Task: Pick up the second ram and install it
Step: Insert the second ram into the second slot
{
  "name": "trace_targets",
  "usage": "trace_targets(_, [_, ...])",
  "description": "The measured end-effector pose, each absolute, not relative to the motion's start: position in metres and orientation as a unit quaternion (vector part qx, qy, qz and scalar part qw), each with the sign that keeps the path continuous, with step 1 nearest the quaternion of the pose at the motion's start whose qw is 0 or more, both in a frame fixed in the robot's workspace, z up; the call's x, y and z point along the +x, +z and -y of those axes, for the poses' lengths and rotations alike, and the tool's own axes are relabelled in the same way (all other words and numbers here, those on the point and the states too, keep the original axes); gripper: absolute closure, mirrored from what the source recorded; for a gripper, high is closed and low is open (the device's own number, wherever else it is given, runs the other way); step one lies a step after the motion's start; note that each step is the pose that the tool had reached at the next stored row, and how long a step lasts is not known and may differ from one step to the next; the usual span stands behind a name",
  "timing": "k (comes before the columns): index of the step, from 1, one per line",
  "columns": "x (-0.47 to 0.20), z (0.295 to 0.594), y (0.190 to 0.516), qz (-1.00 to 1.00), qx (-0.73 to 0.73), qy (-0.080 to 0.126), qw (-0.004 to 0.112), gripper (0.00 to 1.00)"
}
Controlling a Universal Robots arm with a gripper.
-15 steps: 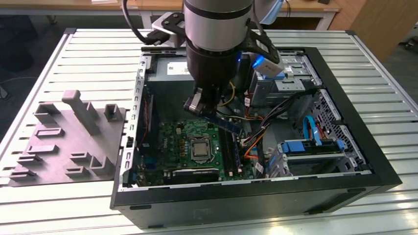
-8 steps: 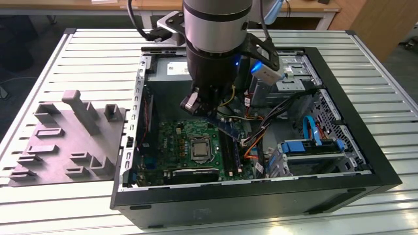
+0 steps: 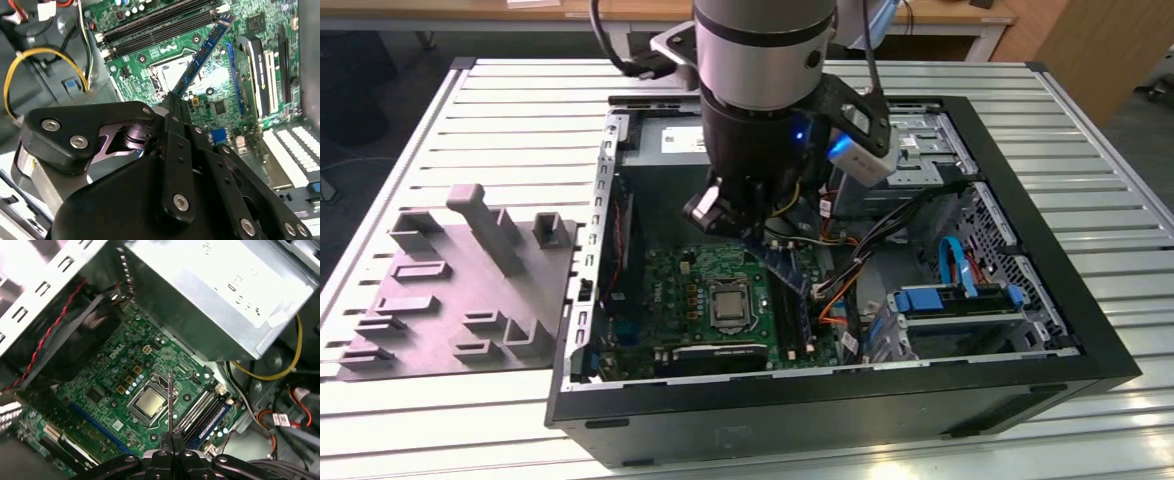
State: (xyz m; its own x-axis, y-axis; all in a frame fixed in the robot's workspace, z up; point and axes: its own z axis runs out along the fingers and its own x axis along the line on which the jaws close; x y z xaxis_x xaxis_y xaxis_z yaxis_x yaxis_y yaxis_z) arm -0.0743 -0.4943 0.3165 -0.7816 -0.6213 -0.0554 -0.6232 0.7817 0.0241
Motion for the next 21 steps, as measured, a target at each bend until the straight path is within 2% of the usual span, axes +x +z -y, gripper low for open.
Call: trace_targets(21, [-0.0743,0.4943,0.3116,-0.989,-0.145,0.016,0.026,0.89])
